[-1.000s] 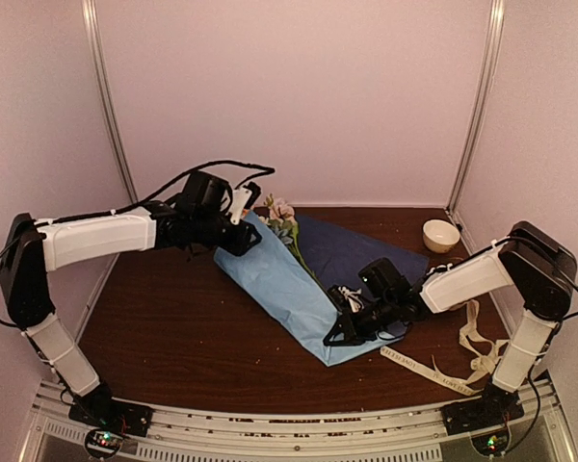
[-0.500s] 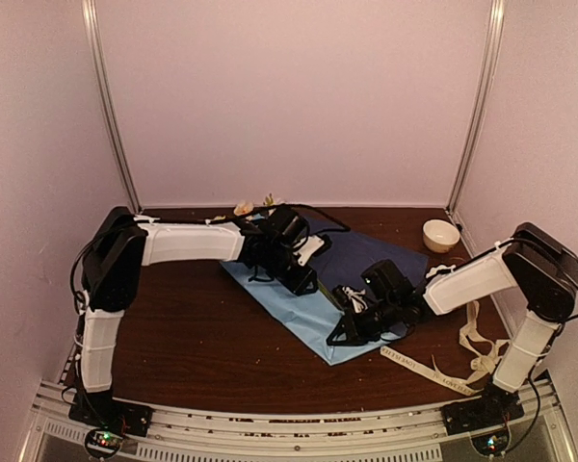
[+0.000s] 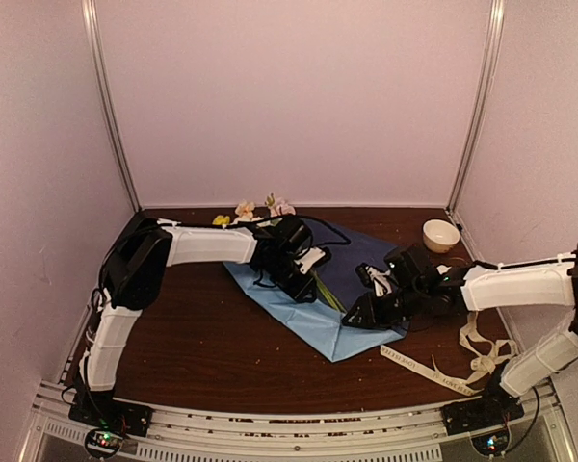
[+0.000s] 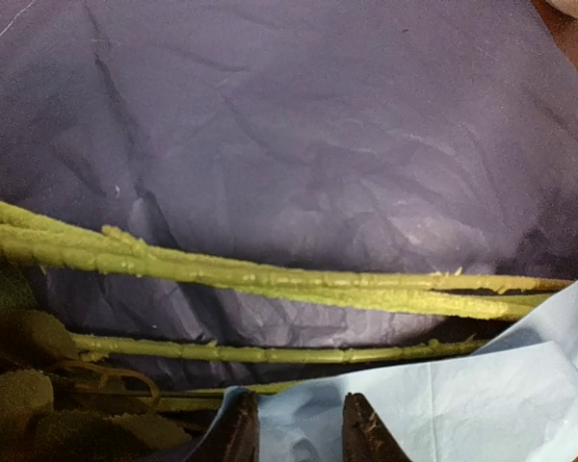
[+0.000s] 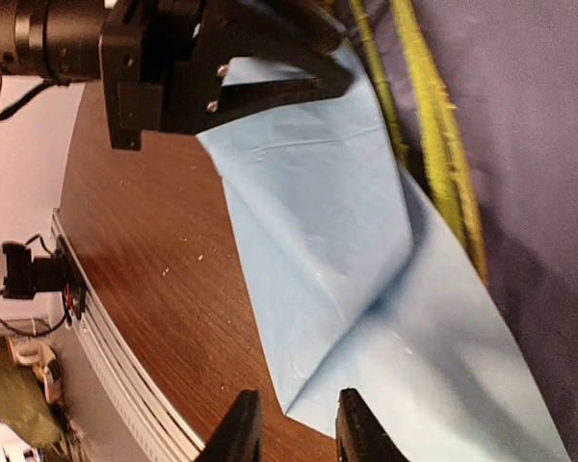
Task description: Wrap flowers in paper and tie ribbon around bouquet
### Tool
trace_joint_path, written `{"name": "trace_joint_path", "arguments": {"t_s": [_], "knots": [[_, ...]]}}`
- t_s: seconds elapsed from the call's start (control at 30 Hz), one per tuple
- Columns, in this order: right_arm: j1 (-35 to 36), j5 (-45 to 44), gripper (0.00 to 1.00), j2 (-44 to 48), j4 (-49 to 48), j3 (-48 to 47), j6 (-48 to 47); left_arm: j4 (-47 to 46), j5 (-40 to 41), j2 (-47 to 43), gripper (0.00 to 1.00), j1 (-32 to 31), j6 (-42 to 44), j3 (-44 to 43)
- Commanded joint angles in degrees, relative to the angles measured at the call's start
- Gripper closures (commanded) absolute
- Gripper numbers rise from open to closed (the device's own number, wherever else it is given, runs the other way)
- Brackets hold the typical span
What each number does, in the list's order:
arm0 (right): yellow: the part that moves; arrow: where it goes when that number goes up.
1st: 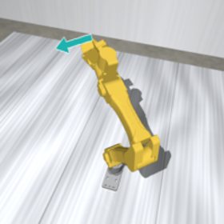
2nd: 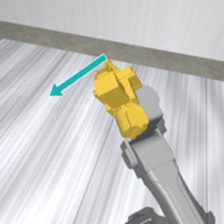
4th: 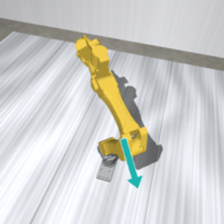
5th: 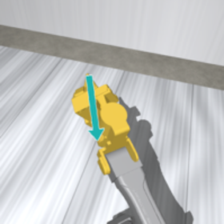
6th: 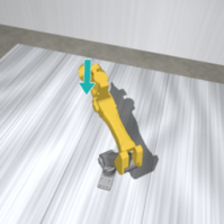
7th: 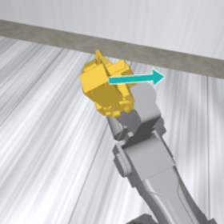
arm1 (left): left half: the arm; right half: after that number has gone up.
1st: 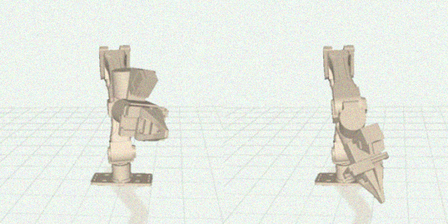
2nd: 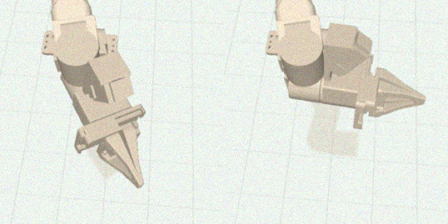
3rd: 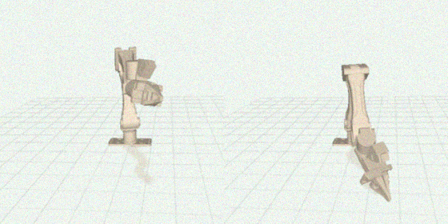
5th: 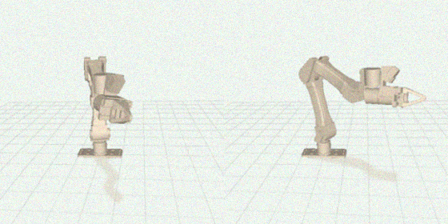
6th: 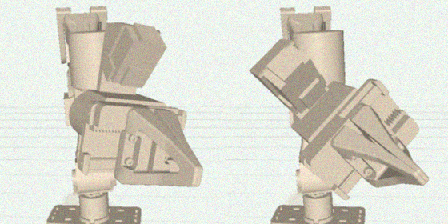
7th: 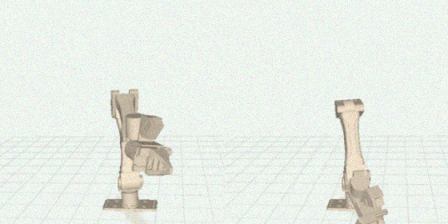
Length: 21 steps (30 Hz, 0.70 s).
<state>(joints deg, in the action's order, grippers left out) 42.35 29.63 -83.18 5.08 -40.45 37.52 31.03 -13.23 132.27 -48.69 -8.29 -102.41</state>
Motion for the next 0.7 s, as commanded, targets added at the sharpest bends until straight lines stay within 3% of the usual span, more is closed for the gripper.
{"name": "trace_joint_path", "arguments": {"t_s": [0.0,0.13,0.3,0.5,0.67], "knots": [[-0.7,-16.5,0.59,9.0,17.7,0.4,1.7,0.6,-2.0,2.3,0.67,0.4,-1.3,3.1],[-1.5,-24.9,0.41,15.2,28.4,2.0,10.9,-0.9,-1.7,1.7,0.67,0.4,-1.8,4.9],[-3.9,-21.4,0.33,15.7,32.3,2.2,17.7,-1.8,-1.3,1.1,0.68,0.5,-2.0,5.6],[-8.4,-16.9,0.32,9.8,31.7,3.5,20.9,-1.9,0.2,0.4,0.68,0.5,-1.5,6.1],[-13.3,-13.5,0.34,5.9,26.0,5.4,17.6,-2.3,0.6,0.2,0.68,0.5,-1.3,6.3]]}}
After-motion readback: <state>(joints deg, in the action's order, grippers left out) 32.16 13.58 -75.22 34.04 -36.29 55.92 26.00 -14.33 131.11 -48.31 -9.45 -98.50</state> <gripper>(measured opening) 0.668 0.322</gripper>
